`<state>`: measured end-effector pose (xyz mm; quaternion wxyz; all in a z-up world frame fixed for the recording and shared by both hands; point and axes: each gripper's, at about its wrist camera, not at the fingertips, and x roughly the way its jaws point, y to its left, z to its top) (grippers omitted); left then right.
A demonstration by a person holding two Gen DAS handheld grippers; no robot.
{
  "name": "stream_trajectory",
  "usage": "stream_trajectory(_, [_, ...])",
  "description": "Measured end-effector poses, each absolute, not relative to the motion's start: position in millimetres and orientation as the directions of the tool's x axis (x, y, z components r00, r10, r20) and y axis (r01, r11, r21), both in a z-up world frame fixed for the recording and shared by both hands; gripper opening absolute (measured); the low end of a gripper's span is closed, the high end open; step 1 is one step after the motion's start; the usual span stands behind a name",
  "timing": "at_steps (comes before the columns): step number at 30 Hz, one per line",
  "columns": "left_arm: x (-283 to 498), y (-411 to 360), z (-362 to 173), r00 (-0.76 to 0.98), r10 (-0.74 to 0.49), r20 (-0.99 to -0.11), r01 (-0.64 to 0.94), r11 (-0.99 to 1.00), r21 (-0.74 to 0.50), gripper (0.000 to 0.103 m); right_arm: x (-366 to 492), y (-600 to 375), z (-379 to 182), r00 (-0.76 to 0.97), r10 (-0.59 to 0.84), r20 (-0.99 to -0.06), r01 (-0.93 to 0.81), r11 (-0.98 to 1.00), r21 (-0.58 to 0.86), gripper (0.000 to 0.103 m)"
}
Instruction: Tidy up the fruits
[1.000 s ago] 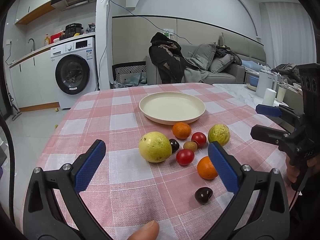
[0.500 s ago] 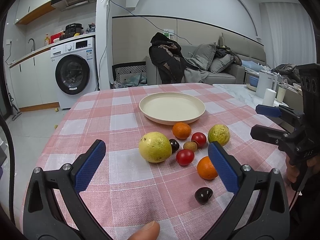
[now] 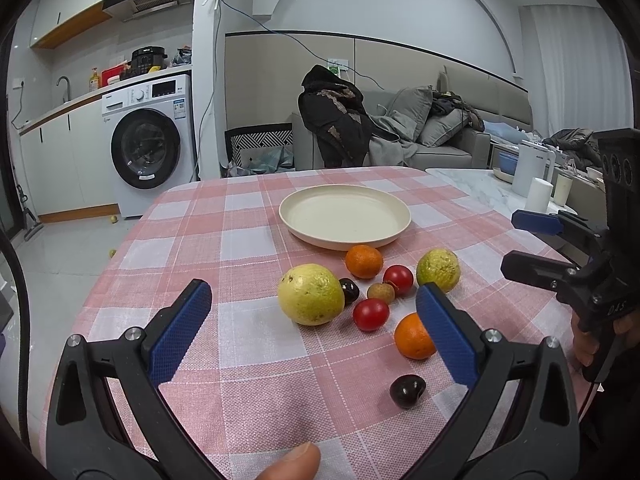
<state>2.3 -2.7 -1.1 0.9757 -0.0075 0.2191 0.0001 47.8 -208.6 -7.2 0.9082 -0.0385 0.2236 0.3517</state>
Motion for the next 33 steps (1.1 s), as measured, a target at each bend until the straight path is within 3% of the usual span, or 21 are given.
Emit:
stream_trajectory(15, [8,-2,-4,0.888,0.0,-0.459,-0.001,1.0,-0.003,0.102,60,-213,-10,0.666,0.6,-0.443,-0.615,0.778,0.128,0.103])
stream_trajectory(24, [19,5,-5,0.867,-0.012,-0.498,-0.004,0.999,-0.032,0.102,84,-212,-17,0.608,0.577,-0.546,-0.578,0.793,0.194,0.103])
stream_trajectory(33, [42,14,-5,0.833,-0.014,-0.553,-0.013,0.999,-0.044,0.102,99,-190,-29,0.565,0.516,-0.644,-0.595,0.795,0.115,0.103])
